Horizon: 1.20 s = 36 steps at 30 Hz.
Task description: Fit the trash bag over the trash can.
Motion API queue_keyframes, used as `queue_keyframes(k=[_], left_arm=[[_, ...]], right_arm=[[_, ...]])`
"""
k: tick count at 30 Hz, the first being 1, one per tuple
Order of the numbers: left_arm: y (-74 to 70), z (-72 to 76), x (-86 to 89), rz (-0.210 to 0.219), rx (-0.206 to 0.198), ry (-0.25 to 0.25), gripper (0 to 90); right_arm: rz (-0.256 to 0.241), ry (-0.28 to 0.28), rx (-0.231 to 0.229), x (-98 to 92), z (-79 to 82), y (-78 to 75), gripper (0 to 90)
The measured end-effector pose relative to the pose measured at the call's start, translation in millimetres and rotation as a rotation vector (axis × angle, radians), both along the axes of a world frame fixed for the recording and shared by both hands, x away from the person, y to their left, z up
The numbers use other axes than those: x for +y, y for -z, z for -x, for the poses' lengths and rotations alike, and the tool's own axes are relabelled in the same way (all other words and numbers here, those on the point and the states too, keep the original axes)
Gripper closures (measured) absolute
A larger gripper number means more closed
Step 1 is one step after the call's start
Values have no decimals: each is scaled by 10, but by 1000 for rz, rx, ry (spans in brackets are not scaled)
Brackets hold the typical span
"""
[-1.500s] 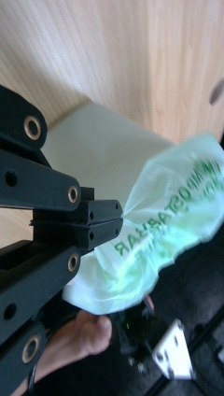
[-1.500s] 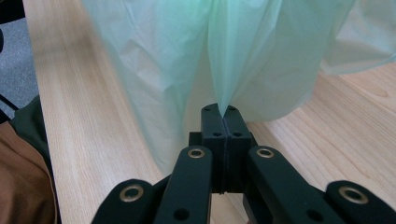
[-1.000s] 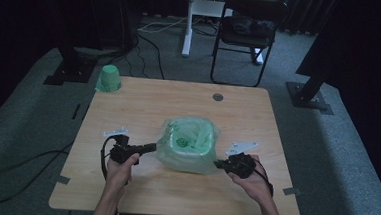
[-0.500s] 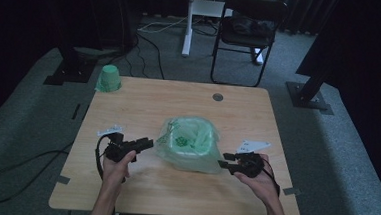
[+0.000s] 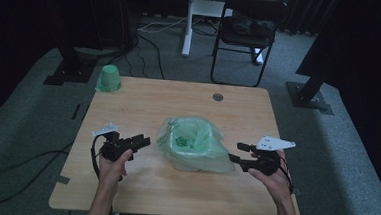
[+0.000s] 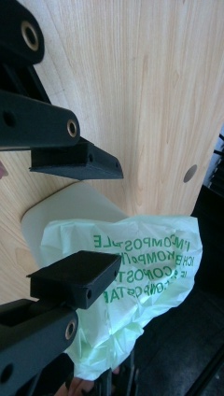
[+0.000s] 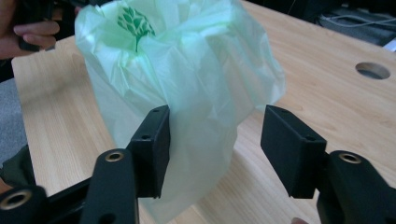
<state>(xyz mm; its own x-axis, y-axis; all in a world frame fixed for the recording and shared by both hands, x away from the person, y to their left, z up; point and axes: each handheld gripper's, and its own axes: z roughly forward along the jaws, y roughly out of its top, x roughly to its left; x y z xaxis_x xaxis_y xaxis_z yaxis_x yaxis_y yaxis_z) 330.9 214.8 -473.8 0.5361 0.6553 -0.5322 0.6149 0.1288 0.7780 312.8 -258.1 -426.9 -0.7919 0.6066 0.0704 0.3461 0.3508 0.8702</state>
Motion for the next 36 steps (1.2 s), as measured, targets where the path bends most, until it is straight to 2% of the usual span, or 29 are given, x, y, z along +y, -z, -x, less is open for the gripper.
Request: queue_keyframes(k=[11, 18, 22, 23, 27, 36], left_arm=[[18, 0, 1, -9, 6, -7, 524], [29, -1, -28, -23, 6, -3, 521], [43, -1, -50, -35, 9, 6, 520], [43, -1, -50, -35, 9, 6, 519], [54, 8, -76, -37, 11, 14, 517], [74, 29, -118, -44, 11, 30, 512]], right_arm=[[-69, 21, -69, -105, 66, -149, 304], [-103, 23, -98, -118, 61, -261, 296], [-97, 0, -108, -36, 33, -310, 394], [-97, 0, -108, -36, 33, -310, 394], [-86, -40, -101, 92, -31, -328, 477], [-32, -117, -77, 379, -184, -362, 664]])
